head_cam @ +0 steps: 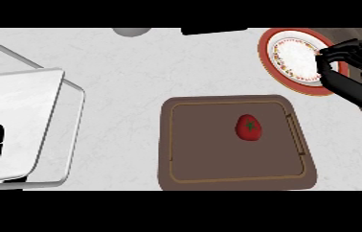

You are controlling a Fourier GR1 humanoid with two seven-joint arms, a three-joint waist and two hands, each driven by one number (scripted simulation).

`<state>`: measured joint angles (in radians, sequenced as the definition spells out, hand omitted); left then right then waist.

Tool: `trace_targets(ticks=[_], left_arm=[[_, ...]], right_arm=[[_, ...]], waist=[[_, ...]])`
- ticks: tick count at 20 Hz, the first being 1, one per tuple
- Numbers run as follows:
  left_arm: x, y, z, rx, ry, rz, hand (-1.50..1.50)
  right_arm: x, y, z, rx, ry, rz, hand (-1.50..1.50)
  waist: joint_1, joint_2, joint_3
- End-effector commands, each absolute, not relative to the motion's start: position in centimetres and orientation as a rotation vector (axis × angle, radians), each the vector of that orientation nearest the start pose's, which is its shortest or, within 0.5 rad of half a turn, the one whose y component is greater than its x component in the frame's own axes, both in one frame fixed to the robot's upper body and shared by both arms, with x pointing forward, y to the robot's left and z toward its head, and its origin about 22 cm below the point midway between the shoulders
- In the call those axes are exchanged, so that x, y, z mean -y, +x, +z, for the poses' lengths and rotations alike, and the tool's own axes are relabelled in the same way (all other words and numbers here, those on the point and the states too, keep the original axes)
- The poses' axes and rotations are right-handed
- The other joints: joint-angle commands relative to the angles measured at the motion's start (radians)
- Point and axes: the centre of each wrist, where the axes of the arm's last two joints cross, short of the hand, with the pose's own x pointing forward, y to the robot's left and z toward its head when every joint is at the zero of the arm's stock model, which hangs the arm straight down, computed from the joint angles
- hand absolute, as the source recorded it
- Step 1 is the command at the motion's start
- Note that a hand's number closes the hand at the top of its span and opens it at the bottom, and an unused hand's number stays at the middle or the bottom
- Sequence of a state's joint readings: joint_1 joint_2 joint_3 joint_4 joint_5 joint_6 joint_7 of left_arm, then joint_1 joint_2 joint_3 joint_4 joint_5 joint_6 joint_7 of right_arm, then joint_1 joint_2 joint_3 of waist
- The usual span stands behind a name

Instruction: Pick the tomato from the tray and place it in the plate

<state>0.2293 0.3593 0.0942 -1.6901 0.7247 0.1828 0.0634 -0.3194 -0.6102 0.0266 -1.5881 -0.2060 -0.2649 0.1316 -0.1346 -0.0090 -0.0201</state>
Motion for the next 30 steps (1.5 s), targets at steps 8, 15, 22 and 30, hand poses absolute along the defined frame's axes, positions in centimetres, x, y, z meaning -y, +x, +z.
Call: trace_targets(ticks=[8, 15, 22, 30], left_arm=[[-33.1, 17.2, -1.6, 1.250, 0.057, 0.158, 0.00], [-32.1, 17.1, -2.0, 1.271, 0.028, 0.142, 0.00], [-31.6, 19.1, -1.4, 1.247, 0.028, 0.115, 0.00], [-29.4, 20.0, -1.1, 1.248, -0.012, 0.031, 0.00]], right_arm=[[35.1, 26.4, 11.2, 1.851, -0.735, -0.059, -1.50], [35.8, 23.9, 11.1, 1.575, -0.738, 0.374, -1.50], [34.6, 22.7, 13.4, 1.360, -0.759, 0.587, -1.50], [31.1, 22.9, 14.2, 1.238, -0.785, 0.591, -1.50]], waist=[[-0.008, 0.017, 0.024], [0.009, 0.020, 0.017], [0.036, 0.016, 0.017], [0.099, 0.019, 0.020]])
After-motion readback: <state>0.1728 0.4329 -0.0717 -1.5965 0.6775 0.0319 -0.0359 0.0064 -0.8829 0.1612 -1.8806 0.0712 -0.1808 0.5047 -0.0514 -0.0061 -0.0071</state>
